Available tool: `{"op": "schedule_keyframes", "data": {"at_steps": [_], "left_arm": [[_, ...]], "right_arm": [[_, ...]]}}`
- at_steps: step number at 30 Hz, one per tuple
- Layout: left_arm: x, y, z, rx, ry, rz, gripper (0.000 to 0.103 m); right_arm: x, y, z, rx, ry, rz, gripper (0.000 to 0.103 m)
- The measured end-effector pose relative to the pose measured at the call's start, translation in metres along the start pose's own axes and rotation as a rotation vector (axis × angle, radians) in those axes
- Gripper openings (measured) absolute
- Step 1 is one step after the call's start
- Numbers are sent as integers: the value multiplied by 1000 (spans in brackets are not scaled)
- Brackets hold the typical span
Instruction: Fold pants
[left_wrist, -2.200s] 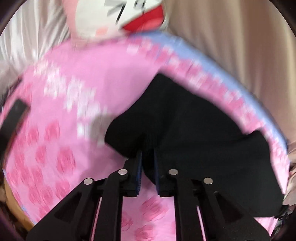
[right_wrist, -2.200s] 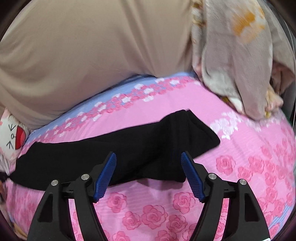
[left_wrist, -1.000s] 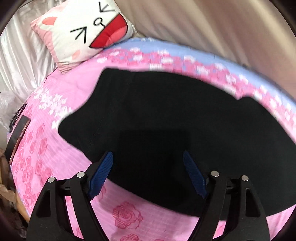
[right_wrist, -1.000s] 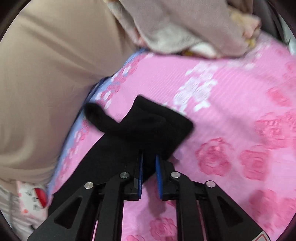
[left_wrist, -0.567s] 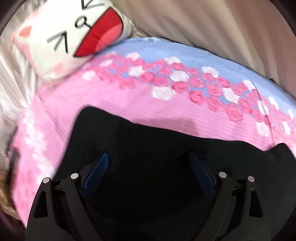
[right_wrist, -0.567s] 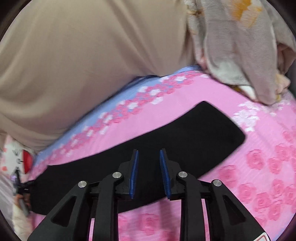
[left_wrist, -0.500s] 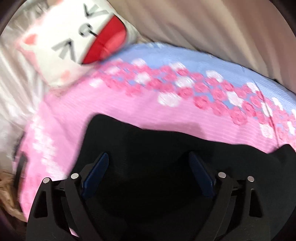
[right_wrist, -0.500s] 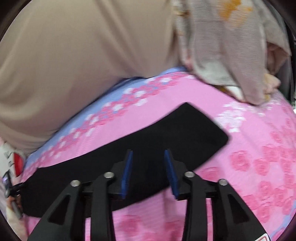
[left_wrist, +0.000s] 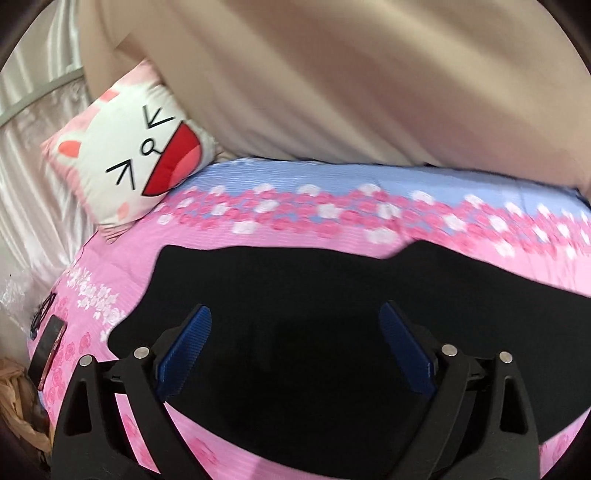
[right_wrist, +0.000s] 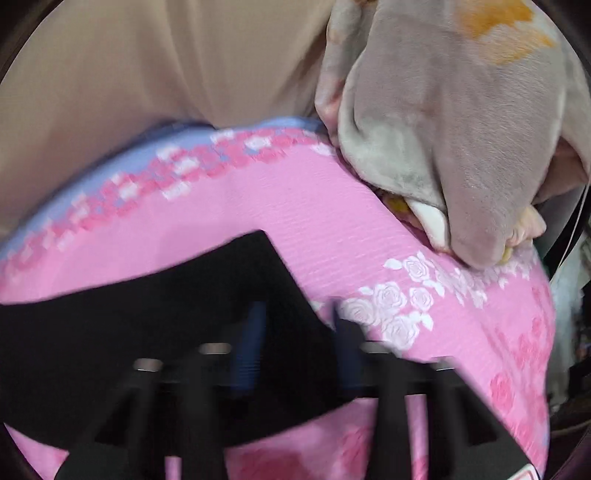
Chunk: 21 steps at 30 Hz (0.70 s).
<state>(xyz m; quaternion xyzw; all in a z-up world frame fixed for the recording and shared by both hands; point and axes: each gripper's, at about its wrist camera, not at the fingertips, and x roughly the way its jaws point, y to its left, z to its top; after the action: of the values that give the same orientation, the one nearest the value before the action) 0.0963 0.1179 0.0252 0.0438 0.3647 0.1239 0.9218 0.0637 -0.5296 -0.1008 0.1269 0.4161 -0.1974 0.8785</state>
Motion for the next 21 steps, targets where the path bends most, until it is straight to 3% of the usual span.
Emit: {"op": "schedule_keyframes", "data": {"at_steps": [2,3,6,11,15,16,17,18,20,21], "left_arm": [[-5,-12,-6,23,6,-7,91],[-7,-18,-10,35,12,-12,91],[-14,-34,-20,60,12,-18,92],[-21,-74,-32,146,-22,-11,92],[-25,-94,-38,172,-12,-59,93],[-26,-96,-40,175,-12,-68,94],[-28,-98,-43,179,-10,-71,96],[-28,-98,-45,180,-11,-67,96],[-28,-93,-50,181,-8,-52,96],[-27,-89,-51,177,-6,-41,96]], "right_arm": [[-2,-13,0,78,-8,65,19],[-8,-19,-1,118,-18,88,25],[-33,-31,-19,183,-78,70,69],[-27,-45,-45,279,-10,189,71],[-15,-43,-42,278,-5,203,76],[-12,-42,-39,282,-9,213,72],[-10,-41,-37,279,-12,216,61],[-7,-39,-35,268,-5,231,18],[-1,-38,-33,305,37,323,17],[-3,-35,-32,314,30,319,17]]}}
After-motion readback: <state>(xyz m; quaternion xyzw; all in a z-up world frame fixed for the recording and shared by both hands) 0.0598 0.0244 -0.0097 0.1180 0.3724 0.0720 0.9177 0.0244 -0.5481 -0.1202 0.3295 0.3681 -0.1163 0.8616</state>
